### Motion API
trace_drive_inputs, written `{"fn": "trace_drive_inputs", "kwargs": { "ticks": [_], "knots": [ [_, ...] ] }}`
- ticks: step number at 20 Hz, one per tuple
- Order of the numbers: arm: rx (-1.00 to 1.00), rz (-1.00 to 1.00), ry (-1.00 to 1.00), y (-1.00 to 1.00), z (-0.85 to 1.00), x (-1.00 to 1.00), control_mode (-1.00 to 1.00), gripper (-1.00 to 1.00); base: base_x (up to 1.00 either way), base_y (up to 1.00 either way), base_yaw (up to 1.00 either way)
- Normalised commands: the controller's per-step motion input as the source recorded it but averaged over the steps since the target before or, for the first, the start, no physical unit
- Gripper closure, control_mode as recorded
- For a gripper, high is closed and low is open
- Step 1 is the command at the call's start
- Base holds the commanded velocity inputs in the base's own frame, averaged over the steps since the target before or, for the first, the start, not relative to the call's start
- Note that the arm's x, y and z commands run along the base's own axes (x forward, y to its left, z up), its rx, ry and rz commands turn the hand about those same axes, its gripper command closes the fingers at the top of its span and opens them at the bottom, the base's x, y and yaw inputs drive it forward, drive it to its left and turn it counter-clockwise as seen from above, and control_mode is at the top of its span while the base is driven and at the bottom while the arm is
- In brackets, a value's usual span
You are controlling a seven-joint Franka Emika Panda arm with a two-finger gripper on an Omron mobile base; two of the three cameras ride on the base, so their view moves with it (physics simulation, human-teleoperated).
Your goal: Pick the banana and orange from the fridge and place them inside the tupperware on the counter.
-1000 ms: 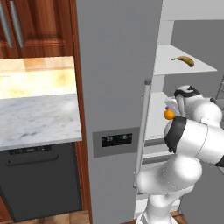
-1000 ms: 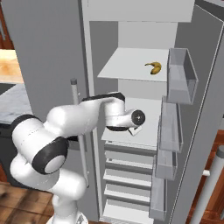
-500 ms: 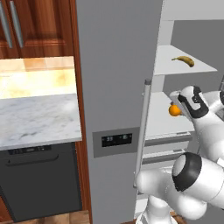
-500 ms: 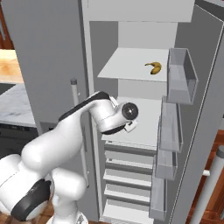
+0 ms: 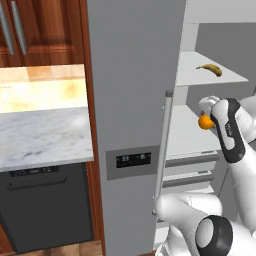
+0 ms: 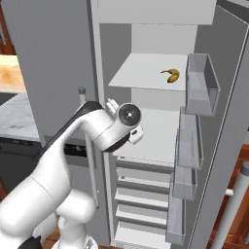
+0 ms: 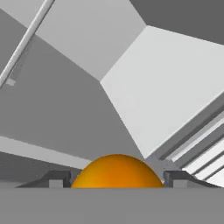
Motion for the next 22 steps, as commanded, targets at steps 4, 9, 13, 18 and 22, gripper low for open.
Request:
{"fn": "trace_drive_inputs", "kwargs": {
  "ticks": [4, 9, 13, 18, 22],
  "knots": [
    [-0.04, -0.01, 0.08, 0.22, 0.44, -0.58, -1.0, 1.0, 0.0, 0.0, 0.0],
    [-0.05, -0.02, 0.0, 0.23, 0.06, -0.41, -1.0, 1.0, 0.0, 0.0, 0.0],
    [0.0, 0.0, 0.0, 0.14, -0.06, -0.29, -1.0, 1.0, 0.0, 0.0, 0.0],
    [0.0, 0.0, 0.0, 0.15, 0.0, -0.48, -1.0, 1.0, 0.0, 0.0, 0.0],
    [-0.03, 0.04, 0.0, 0.25, 0.0, -0.32, 1.0, 1.0, -0.29, 0.38, 0.08]
  ]
}}
